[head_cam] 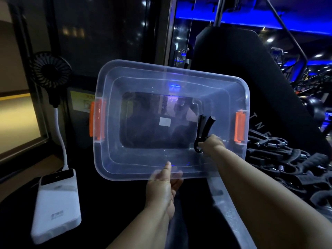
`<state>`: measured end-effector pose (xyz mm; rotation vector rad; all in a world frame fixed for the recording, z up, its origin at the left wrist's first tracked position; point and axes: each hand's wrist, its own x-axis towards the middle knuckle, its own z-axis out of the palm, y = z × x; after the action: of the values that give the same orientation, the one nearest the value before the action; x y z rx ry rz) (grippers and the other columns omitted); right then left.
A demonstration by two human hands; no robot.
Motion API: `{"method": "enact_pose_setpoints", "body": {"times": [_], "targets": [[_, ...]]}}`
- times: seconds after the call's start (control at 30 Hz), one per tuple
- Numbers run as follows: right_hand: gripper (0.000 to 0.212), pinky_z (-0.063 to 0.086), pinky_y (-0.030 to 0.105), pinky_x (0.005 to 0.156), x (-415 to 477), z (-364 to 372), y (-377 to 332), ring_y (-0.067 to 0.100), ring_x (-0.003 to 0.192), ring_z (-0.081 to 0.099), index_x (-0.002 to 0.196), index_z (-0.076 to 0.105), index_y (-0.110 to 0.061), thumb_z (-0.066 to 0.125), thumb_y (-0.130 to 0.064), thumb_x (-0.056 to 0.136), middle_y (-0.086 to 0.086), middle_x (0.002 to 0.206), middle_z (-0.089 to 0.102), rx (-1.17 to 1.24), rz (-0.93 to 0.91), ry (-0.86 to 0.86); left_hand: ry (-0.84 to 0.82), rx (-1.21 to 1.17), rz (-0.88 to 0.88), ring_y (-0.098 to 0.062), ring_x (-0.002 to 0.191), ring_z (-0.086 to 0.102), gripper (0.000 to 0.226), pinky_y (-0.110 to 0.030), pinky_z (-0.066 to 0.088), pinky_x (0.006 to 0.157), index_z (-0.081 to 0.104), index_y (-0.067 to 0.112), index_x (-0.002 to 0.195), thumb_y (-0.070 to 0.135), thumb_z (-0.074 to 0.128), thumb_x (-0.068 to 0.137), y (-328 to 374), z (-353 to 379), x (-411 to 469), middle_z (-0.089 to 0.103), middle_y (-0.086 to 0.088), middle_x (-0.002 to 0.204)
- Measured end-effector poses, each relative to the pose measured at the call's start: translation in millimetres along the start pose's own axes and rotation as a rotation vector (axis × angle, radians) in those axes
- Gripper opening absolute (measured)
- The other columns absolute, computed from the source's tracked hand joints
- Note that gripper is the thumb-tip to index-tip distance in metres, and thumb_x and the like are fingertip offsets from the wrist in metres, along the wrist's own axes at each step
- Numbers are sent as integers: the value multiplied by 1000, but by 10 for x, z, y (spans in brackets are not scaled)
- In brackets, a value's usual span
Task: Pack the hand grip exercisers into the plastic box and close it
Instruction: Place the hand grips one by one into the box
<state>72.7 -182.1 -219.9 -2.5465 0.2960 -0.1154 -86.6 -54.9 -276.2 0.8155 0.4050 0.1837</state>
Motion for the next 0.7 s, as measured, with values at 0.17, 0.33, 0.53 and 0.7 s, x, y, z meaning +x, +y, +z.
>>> {"method": "enact_pose_setpoints", "body": {"times": [0.17, 0.33, 0.53, 0.7], "targets": [[30, 45, 29, 72, -55, -22, 6, 30, 100, 64, 105, 63, -6, 69, -19, 79, 14, 105, 68, -10, -15, 52, 5, -5, 1, -9, 47, 64, 16, -28, 43, 66, 54, 11, 90, 26, 61, 91, 8, 9, -15, 71, -3, 61], [34, 42, 35, 82, -186, -124, -41, 35, 108, 58, 116, 49, -7, 57, -18, 84, 17, 112, 62, -94, -99, 126, 7, -19, -8, -8, 47, 65, 16, -29, 43, 67, 54, 10, 93, 25, 60, 91, 9, 16, -18, 71, -2, 62], [45, 42, 40, 72, -230, -127, 32, 37, 95, 59, 127, 33, -10, 39, 2, 84, 16, 94, 60, -289, -272, 208, 9, -14, -1, -7, 48, 65, 15, -32, 43, 75, 53, 11, 88, 24, 59, 92, -1, 20, -18, 71, -1, 61], [35, 42, 38, 69, -251, -164, -2, 36, 87, 55, 108, 44, -16, 36, 6, 82, 15, 92, 54, -416, -335, 160, 2, -26, -3, -8, 49, 65, 16, -30, 48, 73, 54, 9, 90, 23, 60, 91, 3, 12, -24, 71, -3, 60]]}}
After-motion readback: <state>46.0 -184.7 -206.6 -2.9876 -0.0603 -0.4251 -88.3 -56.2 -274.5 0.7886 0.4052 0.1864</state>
